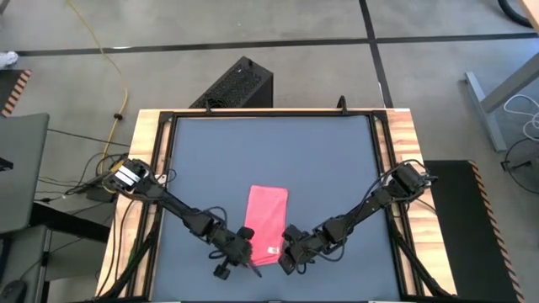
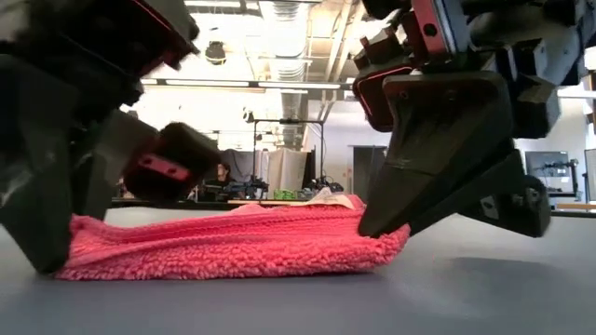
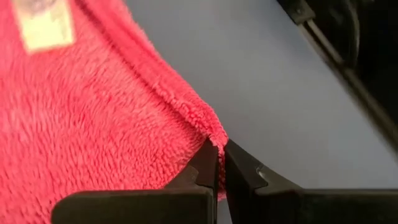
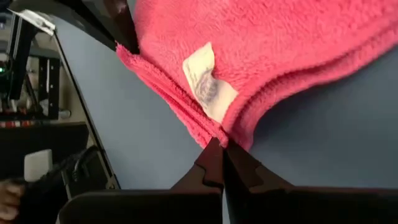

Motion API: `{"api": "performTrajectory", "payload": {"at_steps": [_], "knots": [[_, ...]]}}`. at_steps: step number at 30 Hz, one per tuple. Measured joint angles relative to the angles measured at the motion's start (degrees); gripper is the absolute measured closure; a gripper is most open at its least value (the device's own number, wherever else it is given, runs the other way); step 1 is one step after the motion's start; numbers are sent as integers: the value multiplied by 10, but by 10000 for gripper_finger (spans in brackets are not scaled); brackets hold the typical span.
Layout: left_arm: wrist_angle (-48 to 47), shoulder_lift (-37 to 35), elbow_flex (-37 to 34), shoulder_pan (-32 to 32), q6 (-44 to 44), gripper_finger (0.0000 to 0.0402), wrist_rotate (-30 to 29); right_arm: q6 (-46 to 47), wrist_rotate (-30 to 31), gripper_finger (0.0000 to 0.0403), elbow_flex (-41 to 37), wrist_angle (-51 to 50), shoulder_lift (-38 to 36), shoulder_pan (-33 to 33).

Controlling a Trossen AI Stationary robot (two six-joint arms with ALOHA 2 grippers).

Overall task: Roll towel into tight, uniform cylinder
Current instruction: Roll the red towel

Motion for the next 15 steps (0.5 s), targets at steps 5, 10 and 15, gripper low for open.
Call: {"api": "performTrajectory", "payload": {"at_steps": [5, 10, 15], "knots": [[39, 0, -26, 19, -76, 401, 27, 24, 15, 385, 0, -4, 2, 11], [85, -1, -57, 34, -122, 399, 18, 54, 30, 385, 0, -8, 2, 27], [119, -1, -61, 35, -106, 374, 32, 62, 47, 385, 0, -9, 2, 28]]}}
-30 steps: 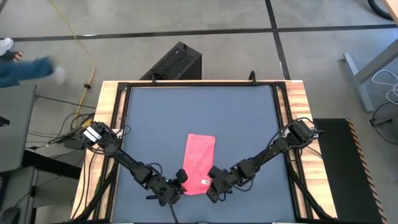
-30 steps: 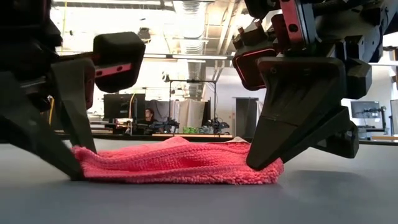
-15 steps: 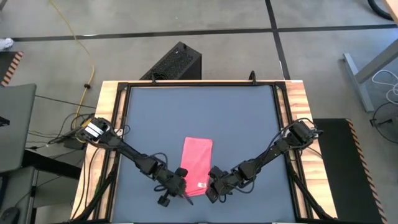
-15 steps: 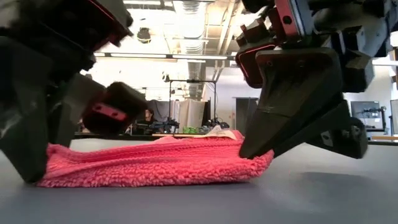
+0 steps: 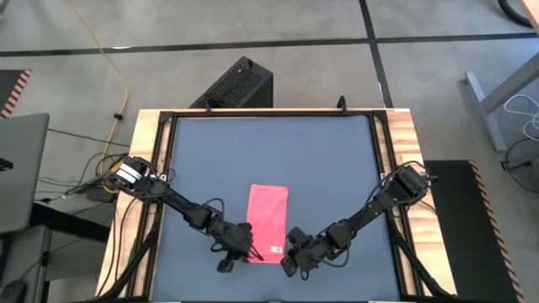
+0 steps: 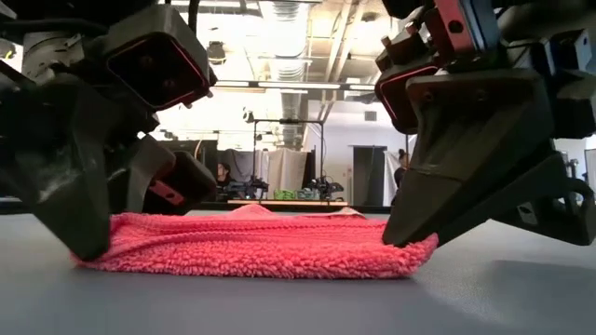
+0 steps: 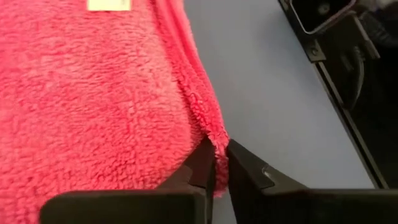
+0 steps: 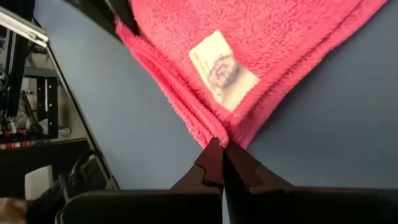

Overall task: Roll towel into tight, uniform cylinder
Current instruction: Roll the red towel

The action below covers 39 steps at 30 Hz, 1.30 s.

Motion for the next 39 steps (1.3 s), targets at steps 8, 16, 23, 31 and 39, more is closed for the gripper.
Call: {"api": "performTrajectory", "payload": {"at_steps": [8, 16, 23, 31, 39], "knots": [[-4, -10, 8, 9, 20, 324, 56, 0, 15, 385, 0, -4, 0, -9], [-77, -95, 8, 4, 99, 310, 44, 15, 7, 385, -1, -4, 0, -13], [-77, -143, 8, -76, 202, 310, -103, 15, 7, 385, -1, 0, 0, -13], [8, -73, 17, -191, 366, 298, -284, 6, 6, 384, 0, 3, 0, -13], [-51, 13, 76, -216, 396, 228, -453, -1, 16, 382, -1, 4, 0, -13]]}}
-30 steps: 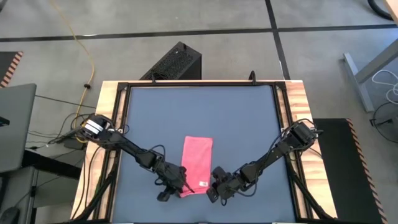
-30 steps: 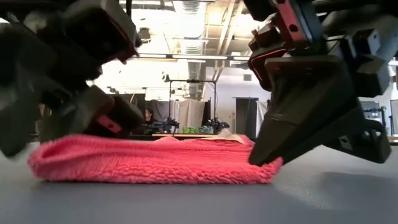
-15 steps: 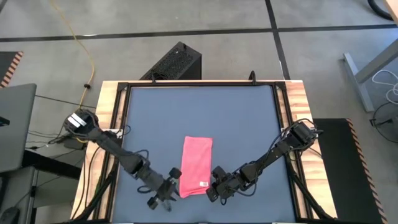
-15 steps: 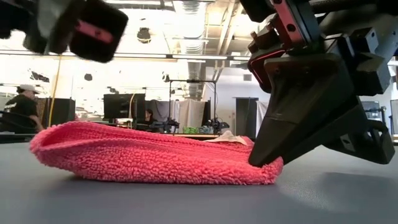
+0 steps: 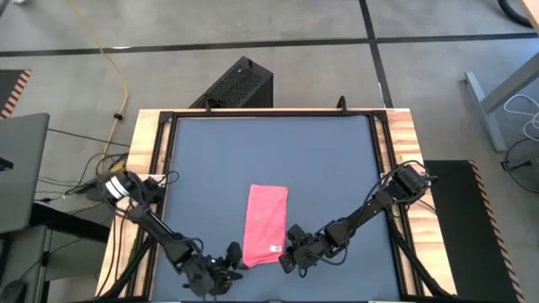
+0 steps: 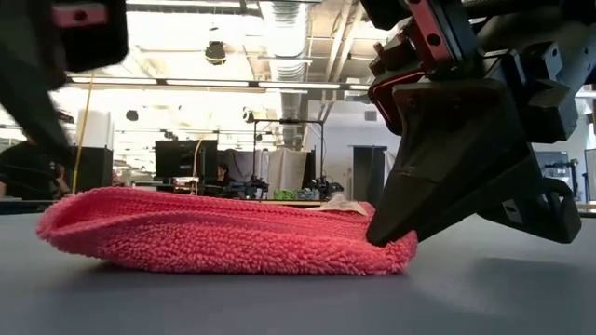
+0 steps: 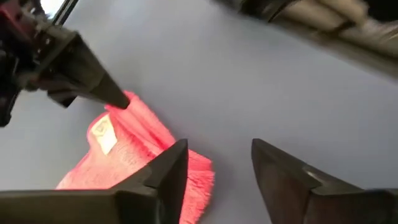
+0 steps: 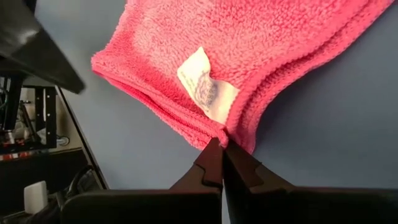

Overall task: Roll towel into tight, uniform cylinder
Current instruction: Roll the red towel

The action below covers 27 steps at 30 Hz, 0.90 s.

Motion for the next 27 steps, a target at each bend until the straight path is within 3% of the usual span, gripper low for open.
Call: {"api": "performTrajectory", "payload": {"at_steps": [7, 13, 19, 27], "knots": [[-2, 52, 33, 0, -8, 175, -81, -1, 6, 382, 0, -2, 0, 3], [2, 61, 34, 7, -64, 179, -123, -1, 7, 382, 0, -3, 0, 4], [0, 61, 34, 18, -81, 239, -97, -1, 7, 382, 0, -4, 0, 3], [-2, 62, 33, 28, -147, 372, -107, -11, 7, 381, 0, -4, 0, 3]]}}
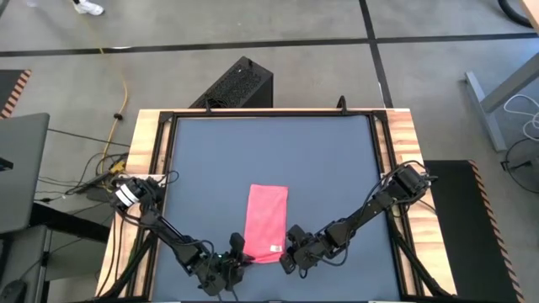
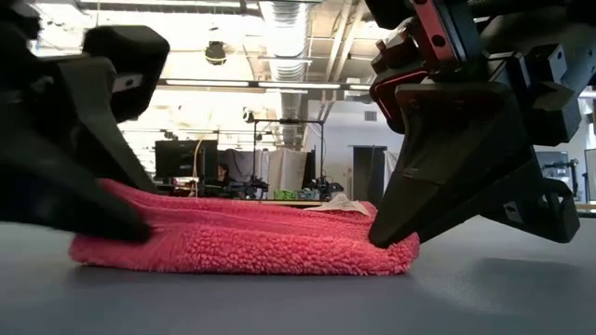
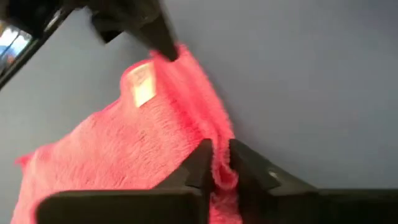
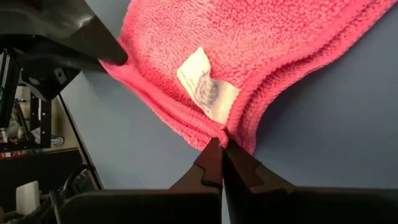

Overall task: Roll towel into tight, uniform cylinder
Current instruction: Roll the red towel

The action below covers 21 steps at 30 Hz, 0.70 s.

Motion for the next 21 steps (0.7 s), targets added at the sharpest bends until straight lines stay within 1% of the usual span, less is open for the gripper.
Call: {"api": "performTrajectory", "payload": {"at_steps": [2, 6, 9, 12, 18, 21], "knots": [[0, 0, 0, 3, -31, 393, 0, -6, 0, 381, 0, 0, 0, 0], [-2, 0, 0, 13, -74, 399, 40, -33, 0, 375, 0, 6, 0, -2], [-11, 0, 0, 26, -117, 401, 78, -34, -4, 365, 0, 6, 0, -4], [-21, -2, 0, 36, -152, 401, 99, -34, -6, 356, 0, 6, 0, -3], [-33, -6, 0, 40, -177, 401, 117, -62, 0, 338, 0, -2, -7, 5], [-61, -30, 0, 45, -202, 401, 151, -66, 18, 326, 0, -24, -23, 10]]}}
